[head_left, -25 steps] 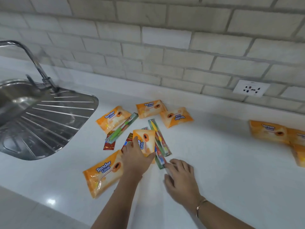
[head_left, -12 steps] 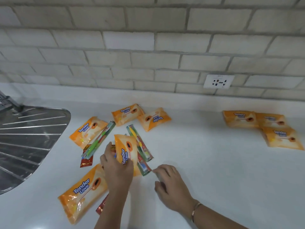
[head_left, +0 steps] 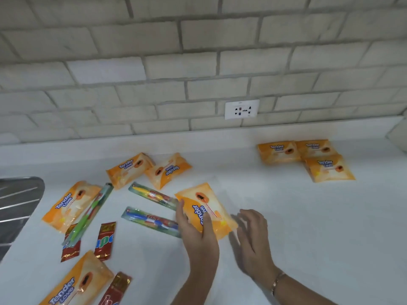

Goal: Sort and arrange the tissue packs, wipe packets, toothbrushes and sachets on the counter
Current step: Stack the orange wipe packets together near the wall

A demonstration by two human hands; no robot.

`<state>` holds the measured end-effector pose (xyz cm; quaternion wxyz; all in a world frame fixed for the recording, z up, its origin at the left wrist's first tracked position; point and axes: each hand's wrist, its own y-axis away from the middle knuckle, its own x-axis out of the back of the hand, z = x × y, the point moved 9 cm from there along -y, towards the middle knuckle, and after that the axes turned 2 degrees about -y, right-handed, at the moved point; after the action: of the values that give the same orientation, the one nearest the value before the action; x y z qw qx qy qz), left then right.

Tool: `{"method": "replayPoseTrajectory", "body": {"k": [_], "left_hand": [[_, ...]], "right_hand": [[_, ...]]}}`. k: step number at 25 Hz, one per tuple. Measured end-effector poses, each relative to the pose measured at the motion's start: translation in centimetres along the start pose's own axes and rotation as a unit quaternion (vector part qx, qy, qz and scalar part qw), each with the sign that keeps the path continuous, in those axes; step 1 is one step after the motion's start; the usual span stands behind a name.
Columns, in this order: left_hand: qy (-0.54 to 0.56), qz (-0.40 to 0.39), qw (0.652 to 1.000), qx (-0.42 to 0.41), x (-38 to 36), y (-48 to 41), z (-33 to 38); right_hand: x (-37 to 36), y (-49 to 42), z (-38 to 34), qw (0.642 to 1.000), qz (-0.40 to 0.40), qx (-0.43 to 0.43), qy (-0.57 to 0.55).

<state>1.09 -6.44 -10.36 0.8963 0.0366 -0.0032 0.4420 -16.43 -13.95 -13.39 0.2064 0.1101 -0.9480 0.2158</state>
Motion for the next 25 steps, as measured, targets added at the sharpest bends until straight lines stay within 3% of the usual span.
{"method": "replayPoseTrajectory", "body": {"k": [4,9,10,12,14,16,17,19,25], "left_hand": [[-0.134,-0.135,0.979,0.074,-6.9,3.5,-5.2],[-0.061,-0.236,0.966,0.084,-11.9,6.3,-5.1],[-0.071,-0.249,0.964,0.067,-12.2,6.0,-5.3],[-0.208,-0.251,0.945,-0.039,-12.8,5.0,-4.7],[-0.396,-0.215,0.869,-0.204,-14.0,4.5,-3.6],[-0.459,-0.217,0.791,-0.342,-16.8,6.1,-3.0],[-0.456,-0.233,0.768,-0.384,-18.4,7.3,-2.8],[-0.446,-0.249,0.757,-0.408,-21.0,8.7,-2.8],[-0.532,-0.215,0.747,-0.338,-24.8,5.9,-4.1]], "right_hand": [[3.8,-0.2,2.0,0.988,0.002,0.026,0.152],[7.7,-1.7,6.1,0.96,-0.044,-0.02,0.277],[8.7,-2.1,6.9,0.953,-0.047,-0.013,0.3],[11.7,-3.0,9.3,0.948,-0.034,-0.025,0.315],[14.8,-3.8,11.2,0.951,-0.012,-0.045,0.304],[16.2,-3.8,11.6,0.952,-0.006,-0.027,0.305],[16.2,-3.7,11.3,0.95,-0.011,-0.001,0.314],[15.8,-3.6,10.8,0.946,-0.031,0.035,0.322],[15.0,-7.6,13.1,0.934,-0.099,0.055,0.338]]}}
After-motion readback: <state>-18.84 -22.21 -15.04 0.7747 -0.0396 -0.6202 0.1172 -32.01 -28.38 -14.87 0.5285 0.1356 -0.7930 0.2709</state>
